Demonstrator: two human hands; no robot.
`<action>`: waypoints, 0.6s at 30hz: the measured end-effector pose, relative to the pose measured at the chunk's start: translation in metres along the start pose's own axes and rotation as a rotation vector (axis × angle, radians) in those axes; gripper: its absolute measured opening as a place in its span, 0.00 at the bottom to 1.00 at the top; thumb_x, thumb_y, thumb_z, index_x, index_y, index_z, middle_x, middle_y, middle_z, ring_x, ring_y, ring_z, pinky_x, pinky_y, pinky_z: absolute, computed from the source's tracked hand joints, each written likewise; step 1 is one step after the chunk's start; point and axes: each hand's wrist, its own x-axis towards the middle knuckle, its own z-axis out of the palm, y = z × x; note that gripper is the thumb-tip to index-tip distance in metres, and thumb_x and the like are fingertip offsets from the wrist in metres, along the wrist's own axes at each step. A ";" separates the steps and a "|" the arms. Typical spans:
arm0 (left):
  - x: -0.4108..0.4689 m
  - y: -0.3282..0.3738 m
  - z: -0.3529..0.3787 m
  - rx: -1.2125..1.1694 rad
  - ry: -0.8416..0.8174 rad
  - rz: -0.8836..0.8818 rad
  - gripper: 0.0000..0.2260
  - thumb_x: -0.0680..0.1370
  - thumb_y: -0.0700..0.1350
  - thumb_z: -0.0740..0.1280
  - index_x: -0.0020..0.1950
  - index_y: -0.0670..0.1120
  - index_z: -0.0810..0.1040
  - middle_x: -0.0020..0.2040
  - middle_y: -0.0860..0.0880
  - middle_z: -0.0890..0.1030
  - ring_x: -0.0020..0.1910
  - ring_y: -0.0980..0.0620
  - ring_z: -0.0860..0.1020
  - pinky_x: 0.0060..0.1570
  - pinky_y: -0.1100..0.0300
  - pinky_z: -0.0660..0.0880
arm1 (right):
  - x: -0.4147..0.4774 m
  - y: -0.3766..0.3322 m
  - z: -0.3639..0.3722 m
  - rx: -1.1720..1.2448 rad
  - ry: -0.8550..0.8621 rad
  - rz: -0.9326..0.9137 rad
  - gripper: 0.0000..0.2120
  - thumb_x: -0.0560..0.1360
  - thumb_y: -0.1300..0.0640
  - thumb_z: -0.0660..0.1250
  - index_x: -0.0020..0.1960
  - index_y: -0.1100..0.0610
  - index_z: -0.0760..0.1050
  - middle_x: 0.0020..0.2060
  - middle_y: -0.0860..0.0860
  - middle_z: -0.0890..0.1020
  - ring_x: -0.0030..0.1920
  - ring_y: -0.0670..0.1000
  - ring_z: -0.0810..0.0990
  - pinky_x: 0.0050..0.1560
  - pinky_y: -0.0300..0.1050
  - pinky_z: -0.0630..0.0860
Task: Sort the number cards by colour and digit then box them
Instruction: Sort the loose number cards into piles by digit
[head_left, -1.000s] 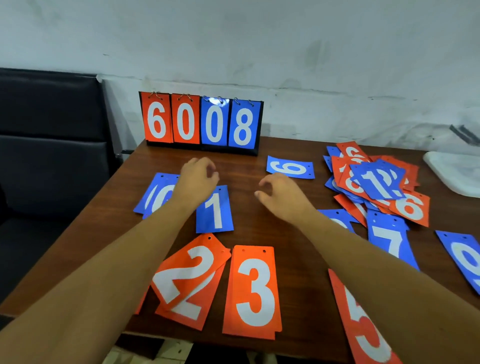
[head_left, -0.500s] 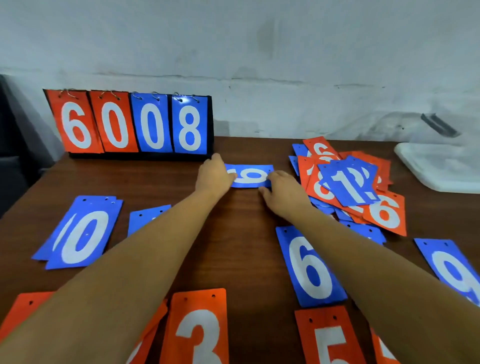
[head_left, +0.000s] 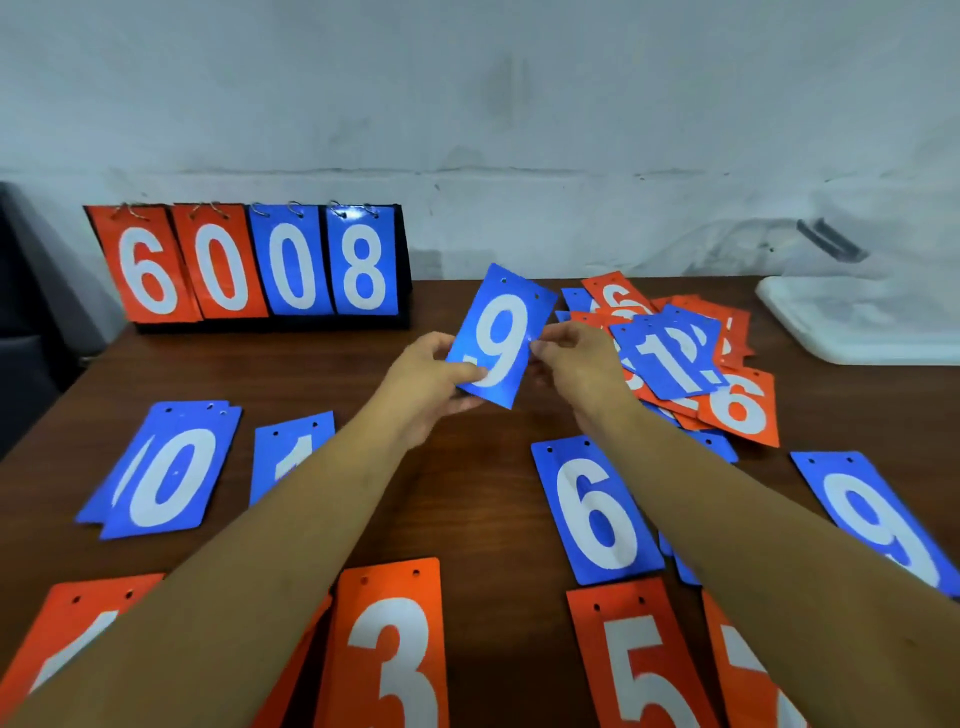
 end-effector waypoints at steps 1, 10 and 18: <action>-0.006 -0.001 0.002 0.017 -0.030 -0.003 0.12 0.75 0.36 0.72 0.57 0.43 0.76 0.56 0.44 0.84 0.50 0.47 0.85 0.44 0.52 0.83 | -0.005 -0.001 -0.003 -0.049 -0.010 -0.017 0.02 0.76 0.63 0.67 0.49 0.60 0.78 0.37 0.52 0.83 0.30 0.45 0.81 0.30 0.36 0.77; -0.024 -0.016 0.027 0.050 -0.006 -0.017 0.08 0.78 0.39 0.69 0.56 0.47 0.79 0.52 0.49 0.86 0.46 0.52 0.86 0.44 0.53 0.83 | 0.012 0.007 -0.085 -0.872 0.194 -0.163 0.15 0.75 0.57 0.67 0.58 0.64 0.76 0.54 0.61 0.78 0.55 0.59 0.76 0.53 0.48 0.70; -0.017 -0.023 0.044 0.039 -0.026 -0.022 0.12 0.77 0.40 0.70 0.60 0.46 0.78 0.53 0.48 0.85 0.49 0.50 0.85 0.48 0.49 0.83 | 0.031 0.032 -0.116 -1.125 0.152 0.151 0.34 0.71 0.43 0.72 0.68 0.60 0.65 0.65 0.63 0.70 0.66 0.64 0.68 0.65 0.59 0.69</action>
